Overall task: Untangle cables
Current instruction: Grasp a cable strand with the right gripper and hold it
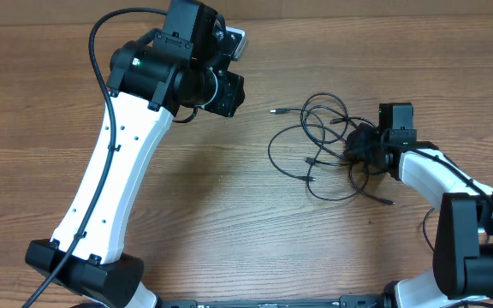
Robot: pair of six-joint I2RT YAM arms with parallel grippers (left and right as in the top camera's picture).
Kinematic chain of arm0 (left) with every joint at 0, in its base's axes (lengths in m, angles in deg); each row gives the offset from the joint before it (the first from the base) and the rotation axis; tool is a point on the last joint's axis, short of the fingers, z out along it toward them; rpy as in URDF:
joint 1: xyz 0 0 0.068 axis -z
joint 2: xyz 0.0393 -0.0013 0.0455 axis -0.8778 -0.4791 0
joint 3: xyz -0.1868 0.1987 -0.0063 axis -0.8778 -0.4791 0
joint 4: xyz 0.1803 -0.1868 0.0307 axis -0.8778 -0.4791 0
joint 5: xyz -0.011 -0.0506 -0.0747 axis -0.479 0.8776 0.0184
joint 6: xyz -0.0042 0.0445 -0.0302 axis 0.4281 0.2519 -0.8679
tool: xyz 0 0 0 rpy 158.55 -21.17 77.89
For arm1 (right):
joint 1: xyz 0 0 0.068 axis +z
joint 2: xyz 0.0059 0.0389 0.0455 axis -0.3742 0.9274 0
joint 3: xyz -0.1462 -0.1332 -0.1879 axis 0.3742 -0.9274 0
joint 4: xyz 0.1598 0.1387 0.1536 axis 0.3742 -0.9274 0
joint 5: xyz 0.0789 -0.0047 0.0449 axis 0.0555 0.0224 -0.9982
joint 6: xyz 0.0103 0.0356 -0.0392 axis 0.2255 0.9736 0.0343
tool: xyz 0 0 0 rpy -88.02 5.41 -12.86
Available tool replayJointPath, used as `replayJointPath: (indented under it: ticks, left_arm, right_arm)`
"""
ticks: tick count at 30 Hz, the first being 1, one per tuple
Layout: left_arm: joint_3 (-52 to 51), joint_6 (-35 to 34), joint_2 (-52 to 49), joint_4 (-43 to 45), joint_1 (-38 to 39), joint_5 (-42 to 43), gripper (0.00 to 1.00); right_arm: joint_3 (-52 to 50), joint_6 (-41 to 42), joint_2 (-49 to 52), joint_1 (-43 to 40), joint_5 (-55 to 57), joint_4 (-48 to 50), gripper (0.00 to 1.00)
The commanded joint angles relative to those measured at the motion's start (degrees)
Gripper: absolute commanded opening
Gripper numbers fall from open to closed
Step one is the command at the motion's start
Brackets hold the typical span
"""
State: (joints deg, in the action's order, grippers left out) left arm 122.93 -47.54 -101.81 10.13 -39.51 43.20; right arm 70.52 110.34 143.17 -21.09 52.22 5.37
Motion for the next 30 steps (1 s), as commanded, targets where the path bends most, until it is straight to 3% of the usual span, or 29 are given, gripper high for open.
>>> replayJointPath:
  ticks: [1,7,19,30]
  left_arm:
    - [-0.04,-0.44,-0.17,0.0,-0.11,0.15,0.4]
    - [-0.04,-0.44,-0.17,0.0,-0.11,0.13,0.39]
    - [-0.04,-0.44,-0.17,-0.61,-0.11,0.13,0.4]
    - [-0.04,-0.44,-0.17,-0.59,-0.11,0.13,0.39]
  right_arm:
    - [2.03,0.17,0.37,0.02,0.07,0.42,0.57]
    - [1.95,0.17,0.37,0.68,0.09,-2.91,0.57]
    - [1.97,-0.11,0.37,0.61,0.07,2.97,0.57]
    - [1.95,-0.02,0.37,1.31,-0.96,-0.39,0.57]
